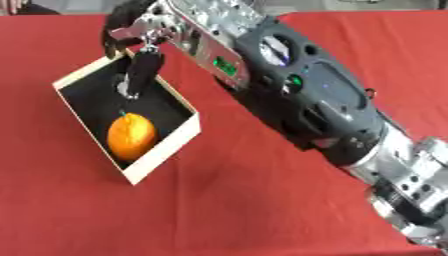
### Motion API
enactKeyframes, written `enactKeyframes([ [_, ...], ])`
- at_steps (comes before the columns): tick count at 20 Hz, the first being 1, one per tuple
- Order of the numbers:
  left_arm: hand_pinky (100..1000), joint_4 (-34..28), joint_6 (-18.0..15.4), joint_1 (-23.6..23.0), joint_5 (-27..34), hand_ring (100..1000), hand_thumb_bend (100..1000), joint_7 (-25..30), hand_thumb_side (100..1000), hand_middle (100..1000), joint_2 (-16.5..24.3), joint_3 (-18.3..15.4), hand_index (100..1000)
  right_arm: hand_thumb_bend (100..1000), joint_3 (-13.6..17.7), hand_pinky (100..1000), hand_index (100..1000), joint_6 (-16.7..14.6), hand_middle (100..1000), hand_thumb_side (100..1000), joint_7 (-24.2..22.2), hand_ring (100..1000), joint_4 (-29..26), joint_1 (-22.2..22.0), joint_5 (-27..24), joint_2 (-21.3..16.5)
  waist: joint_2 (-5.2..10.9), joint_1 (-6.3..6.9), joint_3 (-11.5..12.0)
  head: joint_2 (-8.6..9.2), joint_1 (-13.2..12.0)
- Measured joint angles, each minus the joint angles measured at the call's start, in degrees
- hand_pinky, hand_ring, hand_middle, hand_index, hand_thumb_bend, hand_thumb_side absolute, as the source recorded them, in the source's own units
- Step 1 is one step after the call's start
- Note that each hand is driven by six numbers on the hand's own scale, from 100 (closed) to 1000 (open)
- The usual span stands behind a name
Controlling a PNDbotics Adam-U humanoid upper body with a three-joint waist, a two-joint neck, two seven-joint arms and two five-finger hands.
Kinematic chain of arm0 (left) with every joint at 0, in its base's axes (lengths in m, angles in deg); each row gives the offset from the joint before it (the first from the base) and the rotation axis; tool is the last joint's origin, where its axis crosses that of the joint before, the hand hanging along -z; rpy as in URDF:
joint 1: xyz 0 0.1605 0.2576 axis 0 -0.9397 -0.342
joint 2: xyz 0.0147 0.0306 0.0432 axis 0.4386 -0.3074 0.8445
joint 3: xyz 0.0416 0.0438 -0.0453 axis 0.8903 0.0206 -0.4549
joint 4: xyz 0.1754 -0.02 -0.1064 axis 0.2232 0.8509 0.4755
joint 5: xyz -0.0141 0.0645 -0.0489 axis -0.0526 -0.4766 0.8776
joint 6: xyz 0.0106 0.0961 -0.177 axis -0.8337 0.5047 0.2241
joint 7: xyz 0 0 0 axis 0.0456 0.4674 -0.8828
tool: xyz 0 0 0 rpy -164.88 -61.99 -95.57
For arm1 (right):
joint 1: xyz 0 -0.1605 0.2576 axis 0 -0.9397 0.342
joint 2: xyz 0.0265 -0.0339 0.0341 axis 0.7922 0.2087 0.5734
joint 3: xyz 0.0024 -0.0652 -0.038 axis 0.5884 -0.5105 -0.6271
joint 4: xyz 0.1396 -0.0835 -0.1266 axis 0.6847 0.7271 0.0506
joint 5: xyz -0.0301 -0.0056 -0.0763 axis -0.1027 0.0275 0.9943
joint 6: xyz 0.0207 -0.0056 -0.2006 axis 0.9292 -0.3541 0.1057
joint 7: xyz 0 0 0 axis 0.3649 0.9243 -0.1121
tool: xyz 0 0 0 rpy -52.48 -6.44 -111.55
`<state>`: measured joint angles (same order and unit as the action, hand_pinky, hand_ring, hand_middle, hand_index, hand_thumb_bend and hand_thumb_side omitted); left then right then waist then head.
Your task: Pick up objects on the table and place them in the box.
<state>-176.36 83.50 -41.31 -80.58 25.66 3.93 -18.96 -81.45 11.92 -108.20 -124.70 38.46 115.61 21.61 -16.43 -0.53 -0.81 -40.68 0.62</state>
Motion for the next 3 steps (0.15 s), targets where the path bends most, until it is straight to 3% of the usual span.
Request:
enactKeyframes([
  [3, 511, 0.00, 0.01, 0.00, -0.01, 629, 322, 0.01, 545, 663, 0.00, 0.00, 826, 100, 1.97, 857, 881, 1.10, 827, 436, 0.90, 893, -3.27, -0.58, 0.72, -1.86, 0.01, 0.00, -0.20, 0.00, -0.07],
])
